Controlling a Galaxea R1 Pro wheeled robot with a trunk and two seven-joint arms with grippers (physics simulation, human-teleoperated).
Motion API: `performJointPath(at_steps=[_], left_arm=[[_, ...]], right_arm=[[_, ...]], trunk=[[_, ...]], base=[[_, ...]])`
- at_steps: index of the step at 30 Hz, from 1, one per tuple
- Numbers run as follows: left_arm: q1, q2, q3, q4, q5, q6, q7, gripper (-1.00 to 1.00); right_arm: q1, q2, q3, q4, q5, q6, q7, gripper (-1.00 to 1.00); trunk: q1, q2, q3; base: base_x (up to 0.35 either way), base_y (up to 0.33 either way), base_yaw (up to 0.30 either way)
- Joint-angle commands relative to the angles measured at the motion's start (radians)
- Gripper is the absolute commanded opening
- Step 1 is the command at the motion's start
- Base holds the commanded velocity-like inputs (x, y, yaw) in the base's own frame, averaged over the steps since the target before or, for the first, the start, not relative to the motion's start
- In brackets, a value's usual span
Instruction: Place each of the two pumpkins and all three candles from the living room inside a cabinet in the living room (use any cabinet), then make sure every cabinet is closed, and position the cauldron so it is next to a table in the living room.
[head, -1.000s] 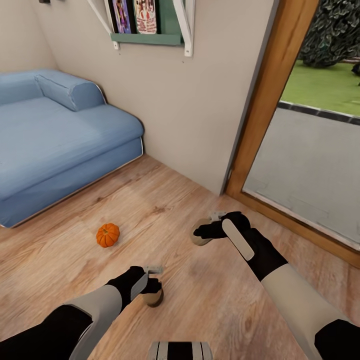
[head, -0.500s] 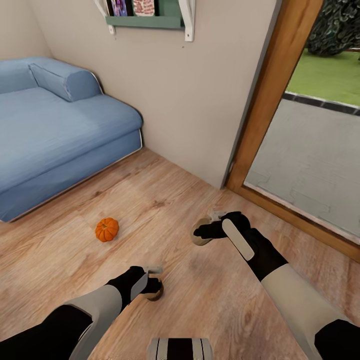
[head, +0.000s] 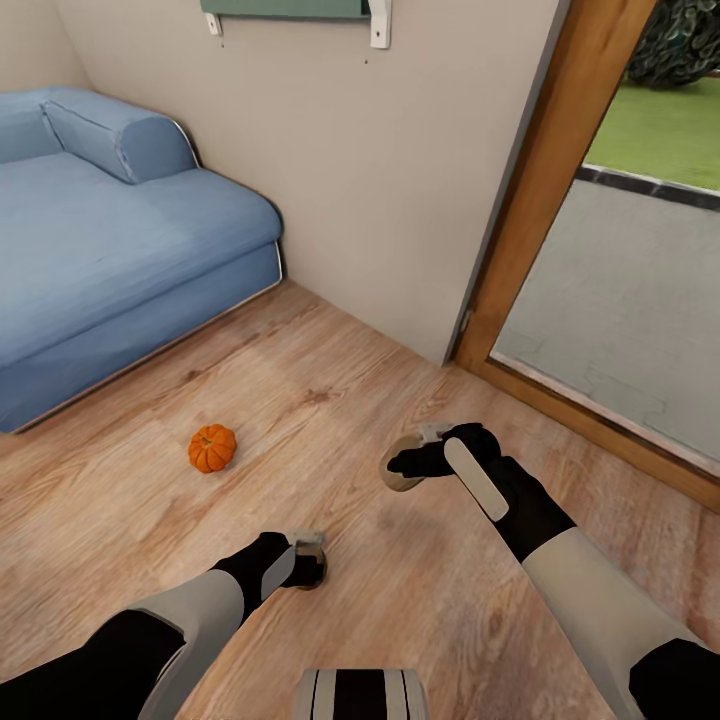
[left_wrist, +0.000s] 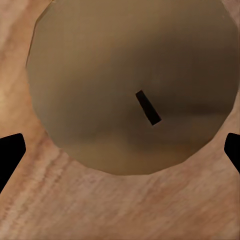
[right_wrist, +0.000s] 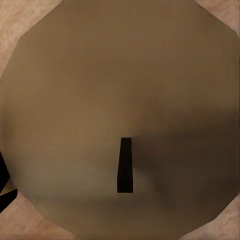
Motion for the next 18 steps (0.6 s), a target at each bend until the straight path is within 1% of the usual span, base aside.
performJointPath(at_steps=[1, 8, 18], left_arm=[[0.0, 0.0, -0.006, -0.002, 0.011, 0.005, 0.006, 1.0], [0.0, 0.0, -0.005, -0.003, 0.011, 0.005, 0.006, 1.0], [0.0, 0.0, -0.004, -0.003, 0.011, 0.005, 0.006, 1.0]], right_arm=[[-0.001, -0.001, 0.003, -0.001, -0.011, 0.001, -0.01, -1.0], [-0.001, -0.001, 0.003, -0.001, -0.011, 0.002, -0.01, -1.0], [-0.001, -0.001, 0.003, -0.001, -0.011, 0.001, -0.01, -1.0]], trunk=[[0.0, 0.0, -0.001], [0.0, 0.0, -0.001], [0.004, -0.003, -0.039]], base=[[0.0, 0.0, 0.0], [0.0, 0.0, 0.0], [0.0, 0.0, 0.0]])
